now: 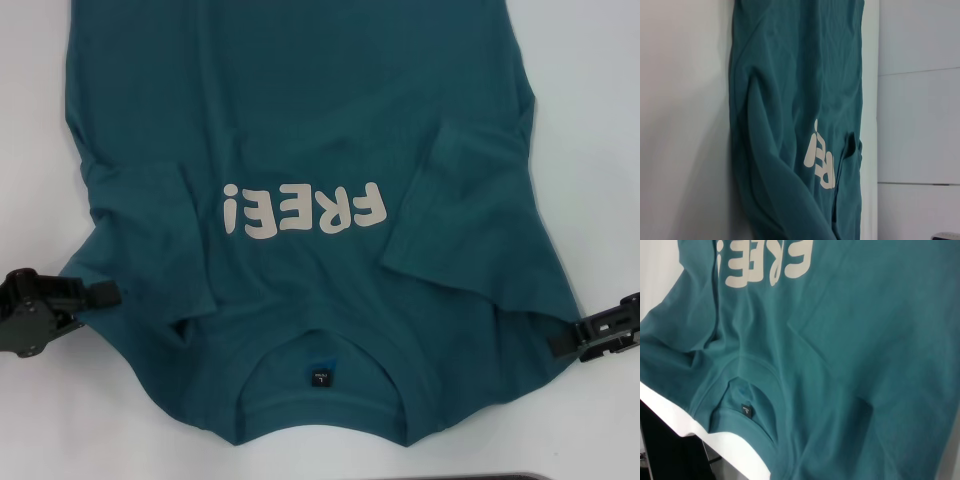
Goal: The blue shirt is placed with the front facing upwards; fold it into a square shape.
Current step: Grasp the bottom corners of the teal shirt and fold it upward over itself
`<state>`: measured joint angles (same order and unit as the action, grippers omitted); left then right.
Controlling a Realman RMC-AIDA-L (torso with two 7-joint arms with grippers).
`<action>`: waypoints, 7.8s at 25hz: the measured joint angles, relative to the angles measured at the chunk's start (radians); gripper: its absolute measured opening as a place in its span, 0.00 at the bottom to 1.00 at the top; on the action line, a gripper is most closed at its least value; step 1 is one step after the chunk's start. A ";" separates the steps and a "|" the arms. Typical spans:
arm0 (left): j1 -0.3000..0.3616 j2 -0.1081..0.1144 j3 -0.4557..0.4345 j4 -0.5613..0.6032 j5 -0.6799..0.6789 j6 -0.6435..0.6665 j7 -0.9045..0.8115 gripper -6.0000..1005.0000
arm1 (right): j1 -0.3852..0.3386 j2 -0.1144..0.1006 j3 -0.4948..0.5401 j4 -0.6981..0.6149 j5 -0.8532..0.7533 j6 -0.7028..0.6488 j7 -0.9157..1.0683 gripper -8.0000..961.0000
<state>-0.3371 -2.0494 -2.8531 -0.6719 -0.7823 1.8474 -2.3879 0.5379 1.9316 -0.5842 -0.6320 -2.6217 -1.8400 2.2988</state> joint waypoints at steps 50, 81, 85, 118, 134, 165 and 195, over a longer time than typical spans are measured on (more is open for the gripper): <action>0.003 -0.002 0.014 -0.002 0.004 0.009 0.030 0.02 | -0.011 0.017 0.039 -0.015 0.021 0.085 0.011 0.03; 0.044 0.045 0.157 -0.093 0.211 0.094 0.006 0.02 | -0.075 -0.013 0.010 -0.163 -0.060 -0.104 -0.059 0.03; 0.001 0.045 0.152 -0.090 0.156 0.131 0.029 0.02 | -0.050 -0.015 0.015 -0.166 0.015 -0.136 -0.072 0.03; -0.517 -0.015 0.433 -0.007 -0.015 -0.902 -0.108 0.02 | 0.180 0.018 -0.018 -0.158 0.383 0.629 -0.028 0.03; -0.516 -0.025 0.503 -0.019 -0.016 -0.983 -0.098 0.02 | 0.257 0.048 -0.293 -0.006 0.379 1.046 -0.122 0.03; -0.503 -0.091 0.594 -0.060 0.030 -1.214 -0.184 0.02 | 0.285 0.151 -0.466 0.006 0.299 1.435 -0.251 0.03; -0.449 -0.106 0.624 -0.139 0.114 -1.295 -0.276 0.02 | 0.290 0.151 -0.478 0.024 0.299 1.478 -0.291 0.03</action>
<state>-0.7864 -2.1556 -2.2289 -0.8113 -0.6682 0.5523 -2.6634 0.8280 2.0831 -1.0618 -0.6084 -2.3224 -0.3622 2.0078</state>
